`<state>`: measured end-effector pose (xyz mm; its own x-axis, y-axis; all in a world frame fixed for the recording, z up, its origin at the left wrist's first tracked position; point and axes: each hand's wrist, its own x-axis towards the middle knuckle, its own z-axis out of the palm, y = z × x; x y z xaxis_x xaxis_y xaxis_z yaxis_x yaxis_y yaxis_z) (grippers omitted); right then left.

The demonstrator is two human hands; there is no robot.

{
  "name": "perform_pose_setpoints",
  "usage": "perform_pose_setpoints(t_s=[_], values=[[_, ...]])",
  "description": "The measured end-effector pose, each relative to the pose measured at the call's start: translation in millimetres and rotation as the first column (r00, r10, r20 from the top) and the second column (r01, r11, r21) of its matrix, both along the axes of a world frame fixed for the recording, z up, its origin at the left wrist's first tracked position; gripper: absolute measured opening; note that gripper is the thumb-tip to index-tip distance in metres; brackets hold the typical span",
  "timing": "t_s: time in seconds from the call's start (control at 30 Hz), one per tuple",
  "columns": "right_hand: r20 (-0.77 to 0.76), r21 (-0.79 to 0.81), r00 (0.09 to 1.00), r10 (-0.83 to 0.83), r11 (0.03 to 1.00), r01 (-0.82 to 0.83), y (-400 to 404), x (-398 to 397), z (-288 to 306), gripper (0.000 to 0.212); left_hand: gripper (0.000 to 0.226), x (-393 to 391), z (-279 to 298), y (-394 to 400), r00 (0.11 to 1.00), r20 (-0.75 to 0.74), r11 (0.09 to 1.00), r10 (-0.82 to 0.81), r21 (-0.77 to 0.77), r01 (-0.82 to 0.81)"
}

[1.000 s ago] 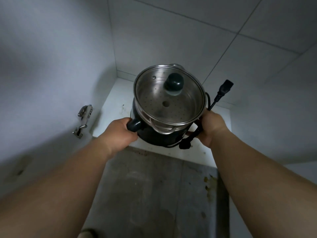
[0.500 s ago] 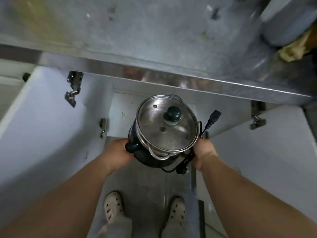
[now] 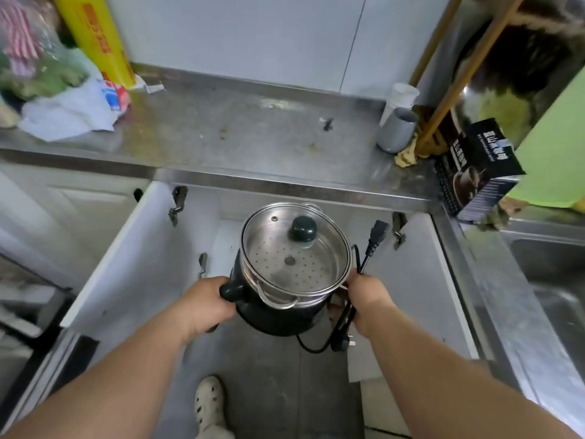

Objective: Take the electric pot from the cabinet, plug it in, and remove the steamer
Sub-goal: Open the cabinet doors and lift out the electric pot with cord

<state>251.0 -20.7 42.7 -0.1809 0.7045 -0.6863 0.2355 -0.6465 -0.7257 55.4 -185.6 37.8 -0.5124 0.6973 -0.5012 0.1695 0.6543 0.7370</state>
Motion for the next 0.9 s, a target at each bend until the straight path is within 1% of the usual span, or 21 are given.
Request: perform_pose_setpoints(t_s=[0.03, 0.1, 0.2, 0.3, 0.4, 0.47, 0.57, 0.67, 0.77, 0.83, 0.9], values=[[-0.005, 0.017, 1.000, 0.020, 1.000, -0.020, 0.4, 1.1, 10.8, 0.029, 0.020, 0.8, 6.8, -0.8, 1.000, 0.000, 1.000, 0.014, 0.015, -0.014], [-0.027, 0.057, 0.998, 0.055, 0.997, -0.053, 0.4, 3.4, 37.7, 0.028, 0.017, 2.5, 26.9, -1.9, 1.000, -0.016, 0.999, 0.010, 0.052, -0.009], [-0.062, 0.151, 0.993, 0.104, 0.984, -0.094, -0.2, 8.7, 86.9, 0.026, 0.014, 4.6, 67.6, -4.6, 0.999, -0.048, 0.992, 0.016, 0.128, -0.010], [-0.076, 0.218, 0.989, 0.129, 0.970, -0.110, 3.6, 5.3, 134.3, 0.024, 0.018, 0.1, 104.6, 1.6, 0.996, -0.082, 0.979, 0.037, 0.203, -0.019], [-0.076, 0.295, 0.987, 0.144, 0.948, -0.115, 12.3, -6.1, 178.6, 0.024, 0.022, -8.5, 142.9, 12.4, 0.987, -0.134, 0.958, 0.086, 0.283, -0.045], [-0.084, 0.347, 0.985, 0.150, 0.931, -0.112, 22.2, -19.2, 206.1, 0.024, 0.019, -19.5, 166.6, 22.1, 0.980, -0.156, 0.944, 0.123, 0.323, -0.067], [-0.049, 0.413, 0.983, 0.177, 0.900, -0.141, 41.3, -46.1, 241.9, 0.022, 0.015, -42.9, 194.8, 39.9, 0.971, -0.156, 0.916, 0.181, 0.385, -0.109], [-0.045, 0.475, 0.979, 0.199, 0.866, -0.154, 62.9, -81.2, 265.5, 0.023, 0.017, -72.6, 210.1, 59.4, 0.967, -0.139, 0.892, 0.214, 0.432, -0.135], [-0.079, 0.514, 0.979, 0.189, 0.849, -0.123, 84.6, -118.3, 274.6, 0.021, 0.020, -103.4, 212.9, 76.8, 0.965, -0.122, 0.881, 0.231, 0.448, -0.154], [-0.111, 0.509, 0.983, 0.150, 0.858, -0.073, 101.1, -144.4, 272.8, 0.019, 0.022, -128.2, 210.0, 90.7, 0.964, -0.112, 0.877, 0.240, 0.450, -0.166], [-0.133, 0.495, 0.989, 0.065, 0.869, 0.009, 116.5, -167.1, 264.6, 0.017, 0.021, -152.5, 205.1, 105.3, 0.961, -0.098, 0.877, 0.258, 0.441, -0.190]])
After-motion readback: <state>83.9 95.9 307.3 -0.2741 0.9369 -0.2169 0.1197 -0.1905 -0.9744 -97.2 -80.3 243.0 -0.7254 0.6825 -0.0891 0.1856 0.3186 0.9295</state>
